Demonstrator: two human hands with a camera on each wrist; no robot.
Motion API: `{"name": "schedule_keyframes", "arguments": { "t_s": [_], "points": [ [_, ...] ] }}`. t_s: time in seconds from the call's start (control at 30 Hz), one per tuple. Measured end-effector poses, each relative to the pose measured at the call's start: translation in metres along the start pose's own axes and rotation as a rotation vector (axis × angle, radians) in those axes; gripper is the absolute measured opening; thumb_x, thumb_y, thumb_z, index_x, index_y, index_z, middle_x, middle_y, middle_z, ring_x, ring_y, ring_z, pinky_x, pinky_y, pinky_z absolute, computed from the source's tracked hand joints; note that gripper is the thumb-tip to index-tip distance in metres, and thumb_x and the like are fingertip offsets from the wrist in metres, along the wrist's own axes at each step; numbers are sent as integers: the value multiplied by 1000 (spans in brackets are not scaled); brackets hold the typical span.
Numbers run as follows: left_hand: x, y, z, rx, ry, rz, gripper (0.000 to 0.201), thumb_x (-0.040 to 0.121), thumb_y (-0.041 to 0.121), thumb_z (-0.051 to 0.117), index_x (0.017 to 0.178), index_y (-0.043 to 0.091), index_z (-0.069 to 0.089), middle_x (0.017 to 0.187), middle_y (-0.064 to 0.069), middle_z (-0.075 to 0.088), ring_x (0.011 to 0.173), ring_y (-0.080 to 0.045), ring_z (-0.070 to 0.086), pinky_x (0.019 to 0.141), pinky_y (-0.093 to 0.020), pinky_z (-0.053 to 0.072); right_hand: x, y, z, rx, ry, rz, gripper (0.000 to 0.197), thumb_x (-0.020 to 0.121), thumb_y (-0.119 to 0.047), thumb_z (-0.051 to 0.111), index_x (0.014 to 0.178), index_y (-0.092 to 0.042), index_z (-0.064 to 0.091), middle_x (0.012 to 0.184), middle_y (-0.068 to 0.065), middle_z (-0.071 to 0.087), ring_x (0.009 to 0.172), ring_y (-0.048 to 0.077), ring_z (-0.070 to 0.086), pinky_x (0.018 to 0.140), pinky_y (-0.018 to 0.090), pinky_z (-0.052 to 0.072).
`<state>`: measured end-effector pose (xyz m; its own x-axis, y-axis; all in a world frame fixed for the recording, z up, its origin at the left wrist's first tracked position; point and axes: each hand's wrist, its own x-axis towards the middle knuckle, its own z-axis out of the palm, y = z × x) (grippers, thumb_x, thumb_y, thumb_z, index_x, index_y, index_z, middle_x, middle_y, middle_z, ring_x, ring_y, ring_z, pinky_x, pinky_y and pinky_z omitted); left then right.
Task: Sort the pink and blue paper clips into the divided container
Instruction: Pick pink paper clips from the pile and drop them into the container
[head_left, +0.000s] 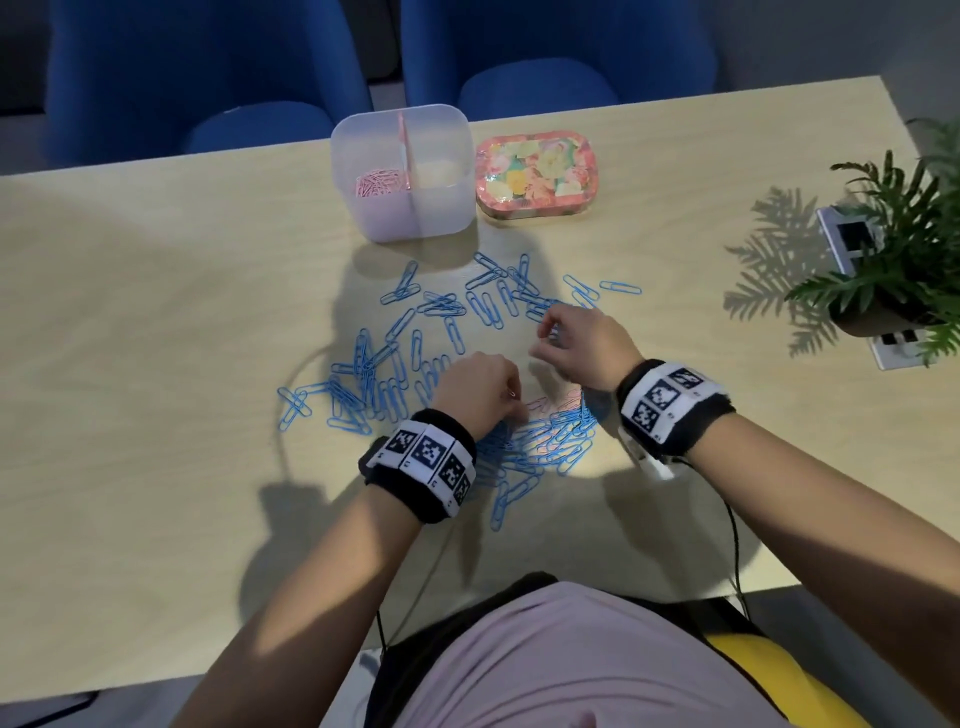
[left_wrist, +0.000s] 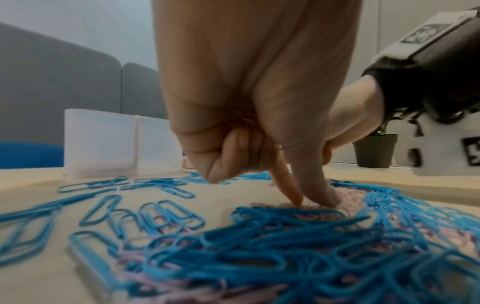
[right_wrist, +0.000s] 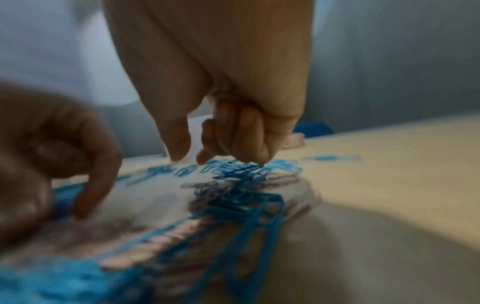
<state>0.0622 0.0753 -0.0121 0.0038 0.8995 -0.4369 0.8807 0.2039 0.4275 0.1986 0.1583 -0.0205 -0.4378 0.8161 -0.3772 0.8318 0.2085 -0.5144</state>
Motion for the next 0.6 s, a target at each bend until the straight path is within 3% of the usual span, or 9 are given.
{"name": "schedule_keyframes", "arguments": {
  "t_s": [0.1,0.23,0.3,0.33,0.4,0.47,0.5,0.53,0.6],
  "points": [
    [0,1,5,87,-4,21,27,68,35,77,86,17,69,95,-8,70,90,-28,64,75,-35,52,3,-6,1,-204,-49,-34,13,82,-28,60,89,-17,60,97,5,67,94,28,60,72,30,37],
    [0,-2,9,58,-20,16,20,71,30,76,84,17,69,95,-7,70,91,-27,64,74,-34,50,5,-13,2,-294,-142,-51,14,86,-23,52,87,-12,61,99,11,66,95,32,60,79,36,45],
    [1,-4,9,7,-24,-7,16,72,28,76,82,17,69,94,-7,70,91,-26,64,74,-33,50,3,-14,3,-238,-148,-66,12,87,-19,49,81,-11,56,91,11,64,87,29,60,75,36,44],
    [1,-5,9,-11,-31,-15,14,73,27,74,81,17,69,94,-8,70,91,-26,64,73,-33,49,2,-12,3,-102,-134,-61,14,87,-15,48,73,-13,51,81,8,62,78,22,59,68,33,43],
    [1,-7,9,-29,-61,-20,15,76,28,71,83,15,66,96,-9,68,92,-27,63,74,-34,48,-2,-8,-2,332,-92,12,24,87,-5,48,66,-15,44,64,2,57,50,6,54,52,26,38],
    [0,-11,8,-40,-90,-19,19,78,29,70,86,13,65,99,-9,67,93,-27,61,75,-34,46,-7,-1,-6,741,-119,94,25,88,5,43,70,-13,44,62,6,60,36,7,50,39,18,32],
    [1,-12,8,-49,-103,-17,20,79,29,69,88,12,65,101,-9,66,94,-27,60,75,-34,45,-11,2,-7,839,-138,112,25,88,8,40,74,-13,44,61,7,60,34,8,49,36,15,30],
    [1,-13,7,-63,-115,-16,21,79,29,69,89,11,65,102,-9,66,96,-27,60,75,-33,43,-14,5,-6,837,-155,95,24,88,8,41,79,-13,46,57,4,60,34,7,46,35,15,29],
    [1,-14,5,-81,-130,-10,23,81,29,67,92,9,64,105,-10,65,98,-27,58,76,-32,41,-18,10,-5,544,-160,-54,15,86,1,53,85,-14,53,47,-8,51,37,1,39,42,19,30]
  ]
}}
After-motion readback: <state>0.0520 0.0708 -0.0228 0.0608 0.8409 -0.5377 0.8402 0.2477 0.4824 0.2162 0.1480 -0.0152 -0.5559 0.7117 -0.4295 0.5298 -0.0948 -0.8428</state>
